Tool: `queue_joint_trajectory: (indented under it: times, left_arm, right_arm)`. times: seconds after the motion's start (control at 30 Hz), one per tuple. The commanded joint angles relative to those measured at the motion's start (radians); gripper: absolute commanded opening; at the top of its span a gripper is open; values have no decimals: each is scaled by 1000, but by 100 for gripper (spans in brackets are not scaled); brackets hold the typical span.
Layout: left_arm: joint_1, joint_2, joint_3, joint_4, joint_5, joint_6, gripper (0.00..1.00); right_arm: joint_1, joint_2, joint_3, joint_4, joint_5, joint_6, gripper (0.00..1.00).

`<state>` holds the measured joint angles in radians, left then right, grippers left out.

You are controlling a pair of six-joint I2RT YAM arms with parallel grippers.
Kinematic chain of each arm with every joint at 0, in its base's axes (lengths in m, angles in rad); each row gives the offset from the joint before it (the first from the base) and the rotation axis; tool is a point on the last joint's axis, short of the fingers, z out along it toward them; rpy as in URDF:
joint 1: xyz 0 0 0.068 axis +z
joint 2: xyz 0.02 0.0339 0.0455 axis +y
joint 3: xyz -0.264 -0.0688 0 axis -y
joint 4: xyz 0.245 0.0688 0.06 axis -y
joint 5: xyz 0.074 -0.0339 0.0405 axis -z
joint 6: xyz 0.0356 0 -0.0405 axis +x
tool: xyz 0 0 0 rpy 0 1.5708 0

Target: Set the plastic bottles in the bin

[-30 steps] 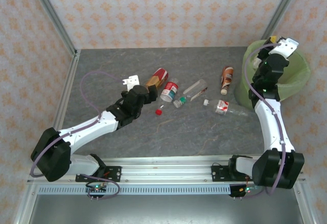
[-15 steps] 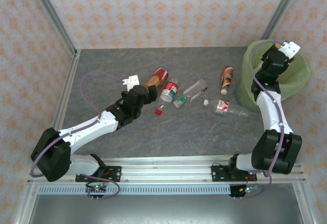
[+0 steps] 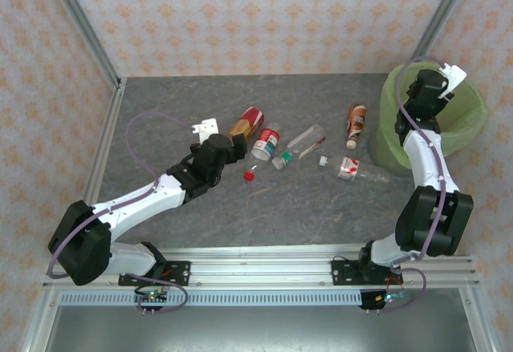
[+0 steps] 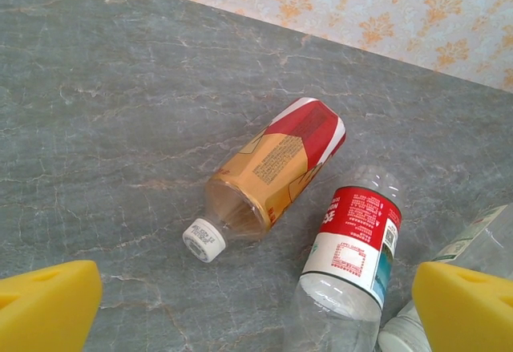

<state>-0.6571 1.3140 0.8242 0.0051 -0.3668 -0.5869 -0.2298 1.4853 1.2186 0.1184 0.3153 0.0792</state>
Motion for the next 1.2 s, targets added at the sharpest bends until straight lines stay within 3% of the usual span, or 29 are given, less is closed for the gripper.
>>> queue_joint_trajectory:
  times: [0.0, 0.53, 0.83, 0.93, 1.17]
  left_arm:
    - [5, 11, 23, -30, -6, -21, 100]
    - [5, 26, 32, -35, -3, -22, 100]
    - [6, 39, 41, -33, 8, -21, 100]
    - [5, 42, 43, -33, 12, -21, 100]
    - [5, 50, 48, -43, 22, -11, 100]
  right_arm:
    - [-3, 18, 47, -64, 19, 45, 32]
    - [-2, 51, 150, -231, 4, 5, 84]
    - [-2, 2, 137, -228, 1, -16, 88]
    - [-2, -30, 122, -225, -29, -11, 99]
    - [-2, -148, 58, -218, -144, 23, 99]
